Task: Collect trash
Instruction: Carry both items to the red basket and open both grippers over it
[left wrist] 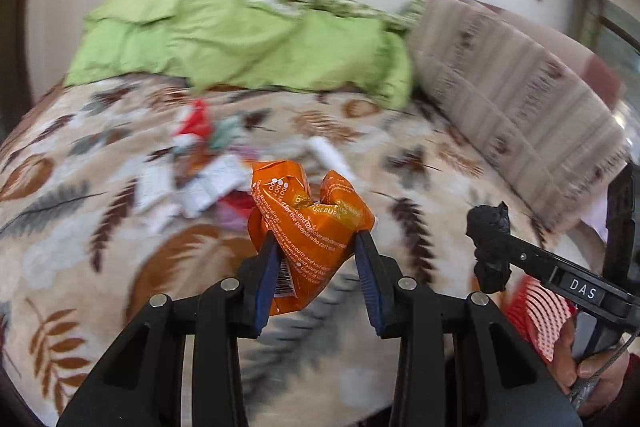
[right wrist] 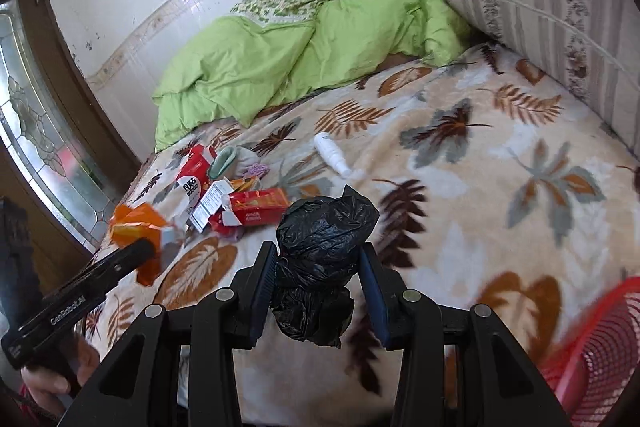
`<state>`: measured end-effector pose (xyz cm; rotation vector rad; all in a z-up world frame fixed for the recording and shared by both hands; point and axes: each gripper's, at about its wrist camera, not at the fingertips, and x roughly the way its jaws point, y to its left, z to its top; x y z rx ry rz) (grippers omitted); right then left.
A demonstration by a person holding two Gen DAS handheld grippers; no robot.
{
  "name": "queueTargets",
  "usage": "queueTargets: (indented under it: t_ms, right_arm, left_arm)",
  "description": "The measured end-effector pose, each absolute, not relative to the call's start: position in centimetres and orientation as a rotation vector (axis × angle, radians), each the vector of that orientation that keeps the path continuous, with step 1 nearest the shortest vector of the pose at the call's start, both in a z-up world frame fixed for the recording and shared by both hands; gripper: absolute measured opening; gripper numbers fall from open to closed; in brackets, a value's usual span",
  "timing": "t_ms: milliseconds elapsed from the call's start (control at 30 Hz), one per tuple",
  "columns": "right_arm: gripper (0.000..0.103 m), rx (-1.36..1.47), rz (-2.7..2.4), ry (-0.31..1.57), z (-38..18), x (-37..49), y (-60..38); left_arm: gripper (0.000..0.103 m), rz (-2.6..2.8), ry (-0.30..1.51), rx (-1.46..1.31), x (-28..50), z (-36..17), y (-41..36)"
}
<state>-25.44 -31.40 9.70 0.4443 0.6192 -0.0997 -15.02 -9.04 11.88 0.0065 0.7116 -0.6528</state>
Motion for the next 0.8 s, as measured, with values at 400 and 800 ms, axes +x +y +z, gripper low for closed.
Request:
queueTargets:
  t_ms: [400,800]
  right_arm:
    - [0.044,0.555,-0.511,0.584,10.2,-42.4,-44.5]
    - [0.049,0.608,-0.601,0.603,9.0,-47.4,-47.9]
  left_arm:
    - [0.037,-1.117,0.815,0.162,-24.6,12.9,-26.2]
    - [0.067,-1.288,0.877,0.276,-29.8,10.9,-35.1]
